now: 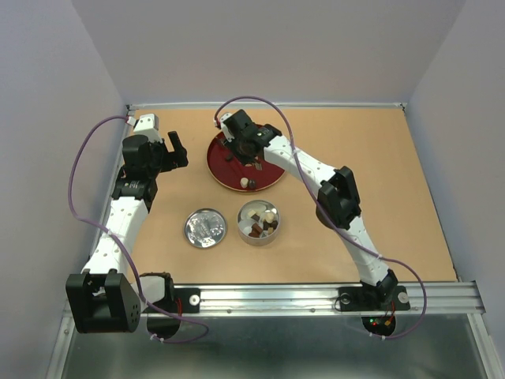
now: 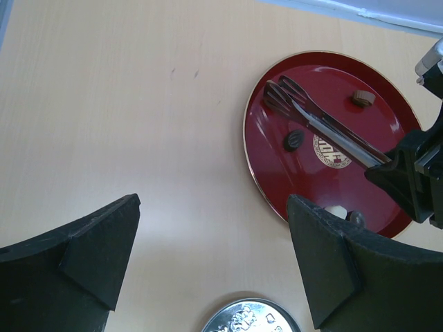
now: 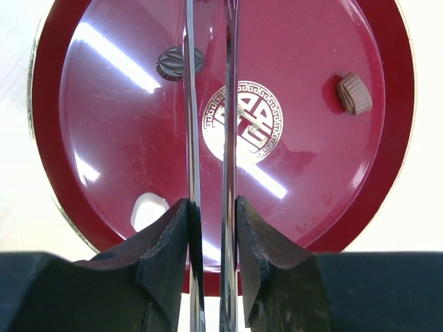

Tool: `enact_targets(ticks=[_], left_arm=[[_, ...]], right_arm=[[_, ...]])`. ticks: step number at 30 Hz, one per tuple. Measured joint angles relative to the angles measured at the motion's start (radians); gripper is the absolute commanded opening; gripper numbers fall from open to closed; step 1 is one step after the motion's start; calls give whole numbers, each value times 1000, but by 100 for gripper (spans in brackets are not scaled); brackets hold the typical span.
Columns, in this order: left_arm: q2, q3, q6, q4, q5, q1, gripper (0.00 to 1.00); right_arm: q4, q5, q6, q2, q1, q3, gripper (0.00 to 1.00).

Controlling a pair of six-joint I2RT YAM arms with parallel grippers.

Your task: Pack the chocolate

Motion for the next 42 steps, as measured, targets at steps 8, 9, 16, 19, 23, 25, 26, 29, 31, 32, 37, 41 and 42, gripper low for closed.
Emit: enact_targets(ticks=[8, 9, 16, 19, 23, 25, 26, 29, 31, 32, 37, 41, 42], left_arm=[[0, 0, 0, 0, 0, 0, 99], [0, 0, 0, 0, 0, 0, 99], [0, 0, 0, 0, 0, 0, 99], [0, 0, 0, 0, 0, 0, 99], [0, 0, 0, 0, 1, 0, 99], [0, 0, 0, 0, 1, 0, 99], [0, 0, 0, 0, 1, 0, 99], [0, 0, 0, 0, 1, 0, 99], [0, 0, 0, 0, 1, 0, 99], [0, 0, 0, 0, 1, 0, 99], [0, 0, 0, 0, -1, 0, 99], [0, 0, 0, 0, -5, 0, 99], [0, 0, 0, 0, -7, 0, 99]], right_arm=[[5, -7, 5, -29, 0, -16, 27], [5, -8, 8, -41, 0, -23, 27], [28, -32, 28, -244, 0, -160, 27], [42, -43, 42, -330, 0, -222, 27], [53, -57, 61, -443, 2, -332, 27], [54, -71, 80, -513, 4, -410, 28], [52, -78, 85, -540, 6, -438, 28], [33, -111, 111, -636, 12, -521, 28], [18, -125, 126, -679, 14, -549, 28], [3, -137, 142, -719, 18, -577, 28], [-65, -186, 190, -852, 22, -666, 27], [-135, -232, 224, -935, 29, -726, 27], [-159, -241, 231, -951, 32, -740, 27]])
